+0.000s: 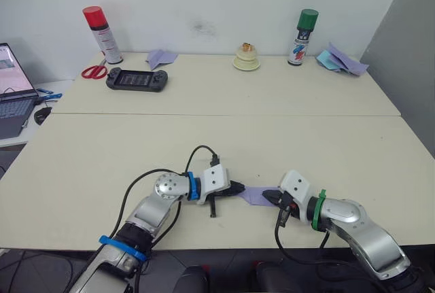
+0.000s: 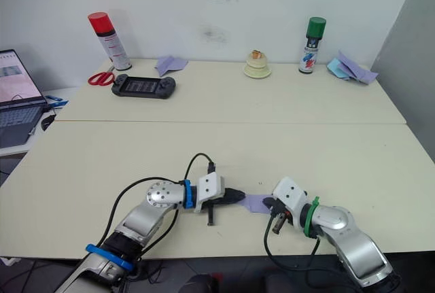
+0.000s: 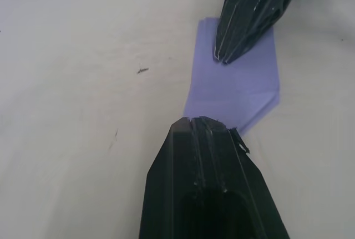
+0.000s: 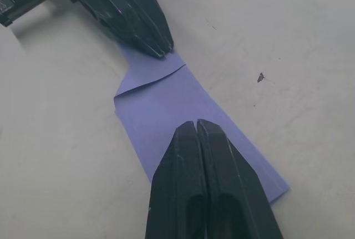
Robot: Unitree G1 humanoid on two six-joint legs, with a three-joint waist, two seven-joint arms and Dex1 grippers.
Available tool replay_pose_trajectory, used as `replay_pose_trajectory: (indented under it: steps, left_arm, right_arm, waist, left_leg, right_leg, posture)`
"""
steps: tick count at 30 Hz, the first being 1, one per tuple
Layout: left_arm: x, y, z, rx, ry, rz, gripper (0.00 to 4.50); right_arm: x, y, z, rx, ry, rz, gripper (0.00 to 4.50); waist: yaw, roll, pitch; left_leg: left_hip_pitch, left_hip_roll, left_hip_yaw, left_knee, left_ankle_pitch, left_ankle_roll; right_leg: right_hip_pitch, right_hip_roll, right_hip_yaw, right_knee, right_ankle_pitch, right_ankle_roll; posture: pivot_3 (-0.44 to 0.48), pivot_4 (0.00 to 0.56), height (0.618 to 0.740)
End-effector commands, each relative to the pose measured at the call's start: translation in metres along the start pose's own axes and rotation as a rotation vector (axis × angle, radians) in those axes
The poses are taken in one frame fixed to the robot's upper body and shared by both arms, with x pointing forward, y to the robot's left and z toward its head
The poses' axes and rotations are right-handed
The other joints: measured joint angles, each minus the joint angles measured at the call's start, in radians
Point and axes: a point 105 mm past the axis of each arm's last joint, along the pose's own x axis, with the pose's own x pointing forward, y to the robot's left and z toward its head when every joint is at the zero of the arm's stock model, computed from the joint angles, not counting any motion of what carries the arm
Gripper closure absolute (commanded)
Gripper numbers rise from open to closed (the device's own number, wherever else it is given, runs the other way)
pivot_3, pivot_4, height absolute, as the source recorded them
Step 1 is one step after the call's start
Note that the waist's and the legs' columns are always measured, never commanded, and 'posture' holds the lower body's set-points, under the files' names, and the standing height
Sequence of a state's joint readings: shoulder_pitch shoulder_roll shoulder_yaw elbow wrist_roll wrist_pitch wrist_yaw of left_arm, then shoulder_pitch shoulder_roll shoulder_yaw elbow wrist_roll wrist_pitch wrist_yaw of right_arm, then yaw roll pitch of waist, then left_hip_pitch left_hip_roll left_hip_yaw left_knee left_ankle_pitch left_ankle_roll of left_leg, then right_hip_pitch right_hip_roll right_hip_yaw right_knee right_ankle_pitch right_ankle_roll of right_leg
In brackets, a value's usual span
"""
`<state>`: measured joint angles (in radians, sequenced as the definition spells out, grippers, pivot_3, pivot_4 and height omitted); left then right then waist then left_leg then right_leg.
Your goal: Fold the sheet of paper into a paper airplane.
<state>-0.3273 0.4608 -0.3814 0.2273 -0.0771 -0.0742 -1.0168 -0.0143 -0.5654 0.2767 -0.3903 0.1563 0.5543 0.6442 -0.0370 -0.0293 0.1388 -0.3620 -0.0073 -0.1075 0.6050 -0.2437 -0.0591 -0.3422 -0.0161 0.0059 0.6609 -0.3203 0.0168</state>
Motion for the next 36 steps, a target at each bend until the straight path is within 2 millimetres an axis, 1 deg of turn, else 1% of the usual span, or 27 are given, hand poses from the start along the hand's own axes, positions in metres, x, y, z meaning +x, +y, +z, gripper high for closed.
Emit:
replay_pose_trajectory:
  steps: [1, 5, 7, 11, 14, 17, 18, 21, 23, 25, 27, 29, 32, 36]
  left_arm:
    - [-0.027, -0.038, -0.078, -0.258, 0.284, -0.057, 4.50]
    - [-0.034, -0.038, -0.076, -0.289, 0.281, -0.047, 4.50]
    - [-0.038, -0.037, -0.075, -0.295, 0.277, -0.039, 4.50]
    - [-0.045, -0.030, -0.061, -0.286, 0.237, -0.015, 4.50]
    - [-0.051, -0.023, -0.045, -0.251, 0.201, -0.010, 4.50]
    - [-0.055, -0.020, -0.035, -0.222, 0.191, -0.014, 4.50]
    - [-0.055, -0.019, -0.034, -0.217, 0.189, -0.012, 4.50]
    - [-0.055, -0.018, -0.029, -0.204, 0.178, -0.007, 4.50]
    - [-0.054, -0.017, -0.021, -0.189, 0.154, -0.005, 4.50]
    - [-0.054, -0.016, -0.016, -0.184, 0.141, -0.003, 4.50]
    - [-0.057, -0.012, -0.004, -0.165, 0.114, 0.006, 4.50]
    - [-0.060, -0.009, 0.006, -0.150, 0.093, 0.015, 4.50]
    - [-0.070, -0.001, 0.028, -0.114, 0.057, 0.023, 4.50]
    - [-0.081, 0.001, 0.039, -0.077, 0.066, -0.001, 4.50]
  right_arm:
    - [0.003, 0.005, -0.022, 0.039, 0.089, 0.005, 4.46]
    - [0.005, 0.005, -0.020, 0.030, 0.084, 0.009, 4.46]
    - [0.005, 0.005, -0.019, 0.022, 0.078, 0.008, 4.46]
    - [0.007, 0.003, -0.010, -0.012, 0.027, -0.006, 4.46]
    - [0.006, 0.000, 0.007, -0.057, -0.061, -0.024, 4.46]
    - [-0.001, -0.003, 0.030, -0.119, -0.164, -0.033, 4.46]
    - [-0.007, -0.003, 0.041, -0.145, -0.204, -0.027, 4.46]
    - [-0.020, 0.000, 0.062, -0.197, -0.277, -0.007, 4.46]
    - [-0.032, 0.005, 0.078, -0.222, -0.329, 0.033, 4.46]
    - [-0.039, 0.010, 0.085, -0.228, -0.352, 0.061, 4.46]
    - [-0.050, 0.018, 0.093, -0.226, -0.364, 0.119, 4.46]
    - [-0.057, 0.024, 0.094, -0.223, -0.349, 0.165, 4.46]
    - [-0.058, 0.029, 0.086, -0.219, -0.274, 0.212, 4.46]
    - [-0.053, 0.030, 0.079, -0.219, -0.239, 0.219, 4.46]
  waist:
    - [0.000, 0.002, -0.001]
    - [0.001, 0.005, -0.001]
    - [0.001, 0.007, -0.002]
    - [0.000, 0.007, -0.001]
    - [-0.001, 0.009, 0.002]
    - [0.000, 0.011, 0.012]
    - [0.000, 0.011, 0.016]
    - [0.002, 0.014, 0.022]
    - [0.003, 0.014, 0.023]
    - [0.004, 0.013, 0.023]
    - [0.004, 0.013, 0.023]
    - [0.004, 0.012, 0.024]
    - [0.005, 0.010, 0.031]
    - [0.007, 0.005, 0.042]
  left_leg:
    - [0.000, 0.000, 0.000, 0.000, 0.000, 0.000]
    - [0.001, 0.001, 0.001, 0.000, 0.000, 0.000]
    - [0.001, 0.001, 0.001, 0.000, 0.000, -0.001]
    - [0.001, 0.002, 0.002, 0.000, -0.001, -0.001]
    - [0.000, 0.003, 0.002, 0.000, -0.001, -0.001]
    - [-0.003, 0.002, 0.003, 0.000, 0.000, -0.001]
    - [-0.003, 0.002, 0.003, 0.000, 0.000, -0.001]
    - [-0.007, 0.001, 0.004, 0.000, -0.001, -0.001]
    - [-0.010, 0.001, 0.005, 0.000, -0.001, -0.002]
    - [-0.014, 0.001, 0.004, 0.000, -0.002, -0.003]
    - [-0.018, 0.001, 0.004, 0.001, -0.002, -0.003]
    - [-0.022, 0.000, 0.004, 0.002, -0.002, -0.003]
    - [-0.022, 0.000, 0.004, 0.003, -0.002, -0.003]
    - [-0.022, 0.000, 0.005, 0.006, -0.002, -0.003]
  right_leg:
    - [0.000, 0.000, 0.000, 0.000, 0.000, 0.000]
    - [-0.001, 0.000, -0.001, 0.001, 0.000, -0.001]
    - [-0.005, 0.000, -0.001, 0.001, -0.001, -0.001]
    - [-0.006, 0.000, -0.001, 0.001, -0.001, -0.002]
    - [-0.008, 0.000, -0.001, 0.002, -0.001, -0.001]
    - [-0.010, 0.000, -0.001, 0.004, 0.000, -0.001]
    - [-0.010, 0.000, -0.001, 0.004, 0.000, -0.001]
    - [-0.013, -0.001, 0.000, 0.003, 0.000, -0.001]
    - [-0.015, -0.001, 0.000, 0.003, 0.000, -0.001]
    - [-0.018, -0.001, -0.001, 0.003, 0.000, -0.001]
    - [-0.022, -0.001, -0.001, 0.004, 0.000, -0.001]
    - [-0.027, -0.001, -0.001, 0.005, 0.001, -0.002]
    - [-0.027, -0.001, -0.001, 0.006, 0.001, -0.002]
    - [-0.029, -0.002, -0.001, 0.012, 0.000, -0.001]
  posture:
    - [0.000, 0.150, 0.722]
    - [0.000, 0.150, 0.722]
    - [0.000, 0.150, 0.722]
    - [0.000, 0.150, 0.722]
    - [0.000, 0.150, 0.722]
    - [0.000, 0.150, 0.722]
    - [0.000, 0.150, 0.722]
    - [0.000, 0.150, 0.722]
    - [0.000, 0.150, 0.722]
    - [0.000, 0.150, 0.722]
    - [0.000, 0.150, 0.722]
    - [0.000, 0.150, 0.722]
    - [0.000, 0.150, 0.722]
    - [0.000, 0.150, 0.722]
